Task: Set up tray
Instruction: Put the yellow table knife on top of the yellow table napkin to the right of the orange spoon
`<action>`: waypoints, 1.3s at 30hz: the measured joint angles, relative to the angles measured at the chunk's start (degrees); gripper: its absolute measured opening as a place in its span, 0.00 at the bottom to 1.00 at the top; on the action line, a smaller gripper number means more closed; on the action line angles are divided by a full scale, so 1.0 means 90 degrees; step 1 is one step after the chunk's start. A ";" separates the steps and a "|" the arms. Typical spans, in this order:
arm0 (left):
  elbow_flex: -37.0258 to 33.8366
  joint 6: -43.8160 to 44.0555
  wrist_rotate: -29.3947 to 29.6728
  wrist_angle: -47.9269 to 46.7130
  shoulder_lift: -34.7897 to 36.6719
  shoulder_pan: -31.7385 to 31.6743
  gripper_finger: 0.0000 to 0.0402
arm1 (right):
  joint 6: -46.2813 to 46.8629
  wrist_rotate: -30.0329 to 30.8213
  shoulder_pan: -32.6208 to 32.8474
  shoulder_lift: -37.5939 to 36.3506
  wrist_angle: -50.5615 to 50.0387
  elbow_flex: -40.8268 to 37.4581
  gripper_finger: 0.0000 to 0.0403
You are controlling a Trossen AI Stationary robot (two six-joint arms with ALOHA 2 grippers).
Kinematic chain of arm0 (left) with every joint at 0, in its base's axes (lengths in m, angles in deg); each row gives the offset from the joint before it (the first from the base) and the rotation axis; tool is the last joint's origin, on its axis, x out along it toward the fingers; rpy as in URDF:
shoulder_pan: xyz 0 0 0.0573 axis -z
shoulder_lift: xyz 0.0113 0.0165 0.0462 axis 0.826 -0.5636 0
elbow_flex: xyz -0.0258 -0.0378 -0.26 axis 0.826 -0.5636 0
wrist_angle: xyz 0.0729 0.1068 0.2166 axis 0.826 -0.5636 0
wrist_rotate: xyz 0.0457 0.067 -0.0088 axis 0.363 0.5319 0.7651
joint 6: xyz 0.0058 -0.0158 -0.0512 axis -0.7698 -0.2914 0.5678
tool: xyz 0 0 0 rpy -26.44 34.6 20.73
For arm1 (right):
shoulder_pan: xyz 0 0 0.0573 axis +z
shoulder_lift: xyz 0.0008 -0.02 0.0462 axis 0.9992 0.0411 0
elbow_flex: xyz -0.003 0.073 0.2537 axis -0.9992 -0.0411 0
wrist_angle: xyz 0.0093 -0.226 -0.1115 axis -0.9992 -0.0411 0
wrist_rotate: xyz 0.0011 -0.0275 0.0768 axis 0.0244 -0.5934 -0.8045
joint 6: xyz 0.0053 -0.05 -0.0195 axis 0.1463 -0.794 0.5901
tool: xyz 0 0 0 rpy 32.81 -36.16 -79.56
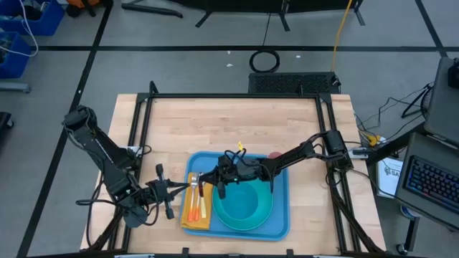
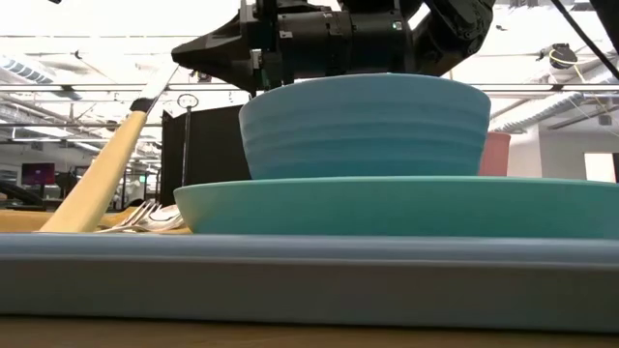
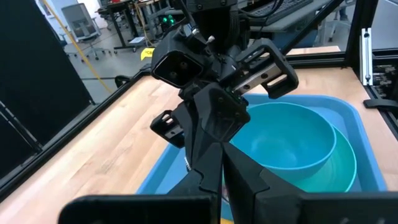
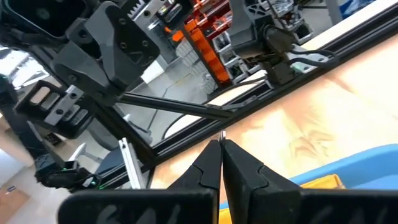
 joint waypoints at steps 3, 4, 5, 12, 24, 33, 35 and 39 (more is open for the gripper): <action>0.0000 0.0015 -0.0002 -0.0007 -0.0002 0.0000 0.05 | -0.0085 0.0210 0.0010 -0.0002 -0.0139 0.0000 0.00; 0.0000 0.0015 -0.0002 -0.0007 -0.0002 0.0000 0.05 | -0.0095 0.0252 0.0010 -0.0002 -0.0184 0.0000 0.00; 0.0000 0.0015 -0.0002 -0.0007 -0.0002 0.0000 0.05 | -0.0095 0.0258 0.0006 -0.0002 -0.0209 0.0000 0.00; 0.0000 0.0033 -0.0004 -0.0010 -0.0002 0.0000 0.05 | -0.0019 0.0423 -0.0017 -0.0007 -0.0555 0.0002 0.00; 0.0000 0.0153 -0.0005 -0.0129 -0.0002 0.0000 0.05 | -0.0077 0.0944 -0.0009 -0.0007 -0.0963 0.0002 0.00; 0.0000 0.0154 -0.0005 -0.0129 -0.0002 0.0000 0.05 | -0.0087 0.1255 -0.0009 -0.0007 -0.1261 0.0001 0.00; 0.0000 0.0154 -0.0005 -0.0126 -0.0002 0.0000 0.05 | -0.0085 0.1259 -0.0009 -0.0007 -0.1305 0.0002 0.00; 0.0000 0.0155 -0.0005 -0.0126 -0.0002 0.0000 0.05 | -0.0074 0.1419 0.0001 -0.0007 -0.1454 0.0000 0.00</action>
